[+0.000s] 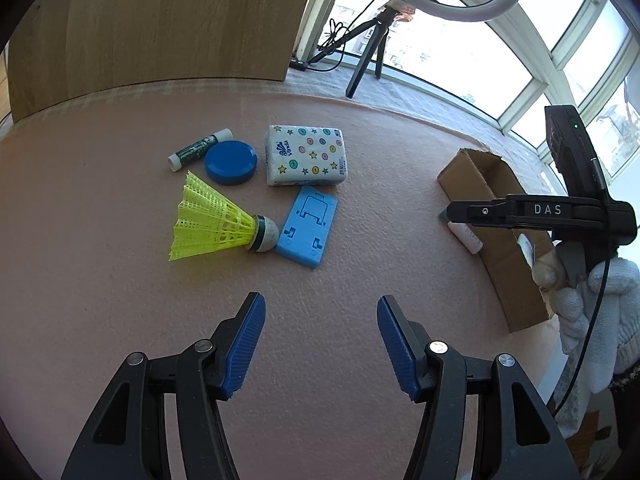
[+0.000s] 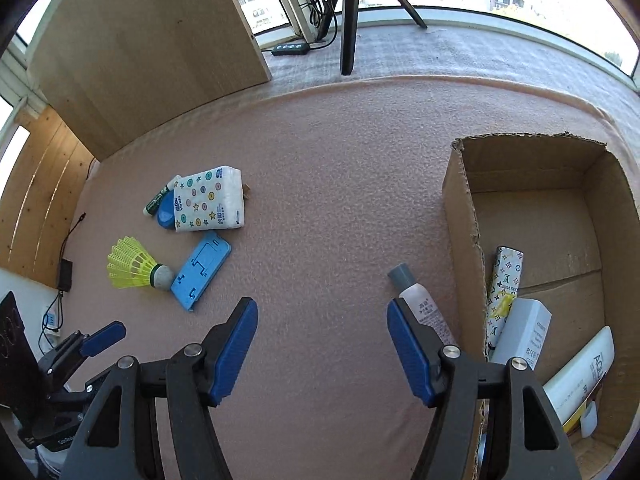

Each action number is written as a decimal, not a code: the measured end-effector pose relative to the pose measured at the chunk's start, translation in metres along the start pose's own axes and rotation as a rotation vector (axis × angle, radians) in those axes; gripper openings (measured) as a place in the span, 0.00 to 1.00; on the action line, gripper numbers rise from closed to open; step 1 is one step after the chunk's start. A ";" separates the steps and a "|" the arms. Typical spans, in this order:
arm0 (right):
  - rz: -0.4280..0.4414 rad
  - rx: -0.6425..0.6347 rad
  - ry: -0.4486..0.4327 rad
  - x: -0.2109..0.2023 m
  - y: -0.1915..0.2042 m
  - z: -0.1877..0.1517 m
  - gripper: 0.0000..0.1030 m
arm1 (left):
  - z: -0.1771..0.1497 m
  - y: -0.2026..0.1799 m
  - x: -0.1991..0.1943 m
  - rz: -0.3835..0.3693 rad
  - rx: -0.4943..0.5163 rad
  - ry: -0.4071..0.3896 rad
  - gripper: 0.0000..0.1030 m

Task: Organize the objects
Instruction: 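Move the right tool toward the white lotion bottle on the carpet, then grasp the lotion bottle with the right tool while the left tool grasps the blue phone stand, then carry the bottle and phone stand into the box and open both tools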

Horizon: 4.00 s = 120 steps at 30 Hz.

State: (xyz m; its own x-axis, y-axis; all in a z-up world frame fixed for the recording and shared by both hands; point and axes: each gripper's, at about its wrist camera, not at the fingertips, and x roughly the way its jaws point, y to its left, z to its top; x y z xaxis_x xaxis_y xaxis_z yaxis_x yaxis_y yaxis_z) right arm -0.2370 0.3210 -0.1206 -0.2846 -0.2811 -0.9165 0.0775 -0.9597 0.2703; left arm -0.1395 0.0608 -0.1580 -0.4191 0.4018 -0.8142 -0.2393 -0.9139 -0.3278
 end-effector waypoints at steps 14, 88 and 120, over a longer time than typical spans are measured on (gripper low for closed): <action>-0.230 0.030 0.015 0.011 -0.014 0.005 0.59 | -0.016 0.022 -0.003 -0.006 -0.070 -0.009 0.60; -0.088 0.010 0.027 0.028 -0.008 -0.026 0.32 | 0.056 -0.027 0.104 0.107 0.176 0.176 0.38; 0.043 0.120 -0.224 -0.085 -0.057 -0.107 0.18 | 0.009 -0.072 0.059 0.028 0.098 0.115 0.17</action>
State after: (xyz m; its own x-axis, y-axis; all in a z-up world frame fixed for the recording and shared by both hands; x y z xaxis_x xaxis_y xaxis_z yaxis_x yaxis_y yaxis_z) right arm -0.1147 0.3993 -0.0899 -0.4893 -0.3001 -0.8189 -0.0164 -0.9356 0.3527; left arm -0.1550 0.1508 -0.1781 -0.3255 0.3616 -0.8737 -0.3153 -0.9126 -0.2602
